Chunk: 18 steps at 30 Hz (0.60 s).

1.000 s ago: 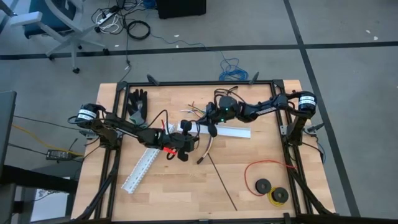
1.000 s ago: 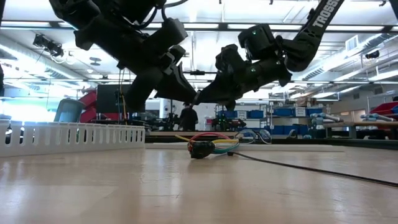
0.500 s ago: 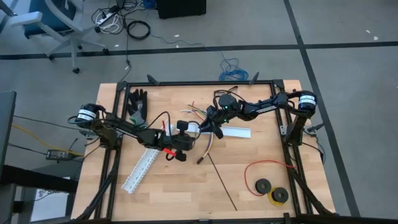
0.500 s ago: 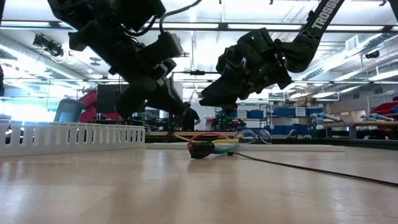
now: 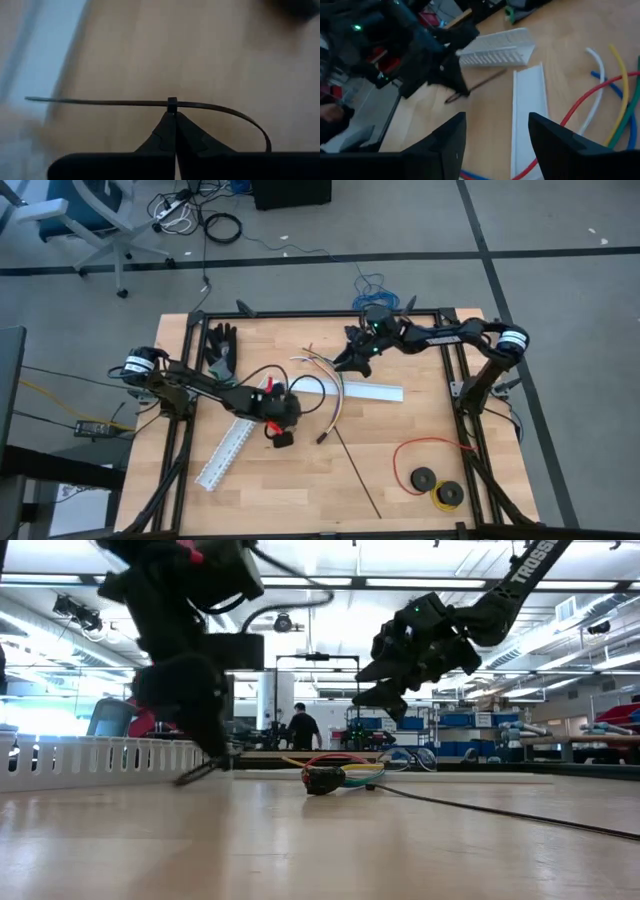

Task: Ziptie cables
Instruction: Wrap the cables together using a zip tie

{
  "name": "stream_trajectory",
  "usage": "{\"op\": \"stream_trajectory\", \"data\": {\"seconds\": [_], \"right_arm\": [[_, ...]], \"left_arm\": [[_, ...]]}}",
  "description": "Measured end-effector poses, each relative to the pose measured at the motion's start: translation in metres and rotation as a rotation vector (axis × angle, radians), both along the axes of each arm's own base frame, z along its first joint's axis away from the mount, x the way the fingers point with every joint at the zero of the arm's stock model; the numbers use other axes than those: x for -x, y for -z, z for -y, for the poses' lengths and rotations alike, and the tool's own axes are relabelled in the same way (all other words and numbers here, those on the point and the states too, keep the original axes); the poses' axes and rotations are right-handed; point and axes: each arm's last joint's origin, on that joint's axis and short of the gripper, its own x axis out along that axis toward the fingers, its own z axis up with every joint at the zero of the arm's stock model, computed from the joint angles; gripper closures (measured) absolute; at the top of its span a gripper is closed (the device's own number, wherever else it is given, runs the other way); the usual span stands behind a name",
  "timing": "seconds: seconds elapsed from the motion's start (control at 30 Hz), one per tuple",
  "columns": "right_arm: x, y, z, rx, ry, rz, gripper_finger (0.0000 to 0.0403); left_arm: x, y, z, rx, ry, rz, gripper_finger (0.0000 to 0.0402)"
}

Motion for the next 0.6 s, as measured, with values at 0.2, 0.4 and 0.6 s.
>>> {"op": "stream_trajectory", "data": {"seconds": [0.2, 0.4, 0.6], "right_arm": [[0.001, -0.005, -0.008, 0.016, -0.035, -0.004, 0.0207], [0.001, 0.001, -0.017, -0.036, -0.063, -0.079, 0.0213], [0.012, 0.009, -0.029, -0.055, -0.095, -0.237, 0.0213]], "left_arm": [[0.009, -0.004, -0.002, 0.049, -0.177, -0.126, 0.0355], [0.007, -0.005, 0.000, 0.105, -0.152, -0.119, 0.0289], [0.000, -0.007, -0.001, 0.041, -0.068, -0.047, 0.0255]]}}
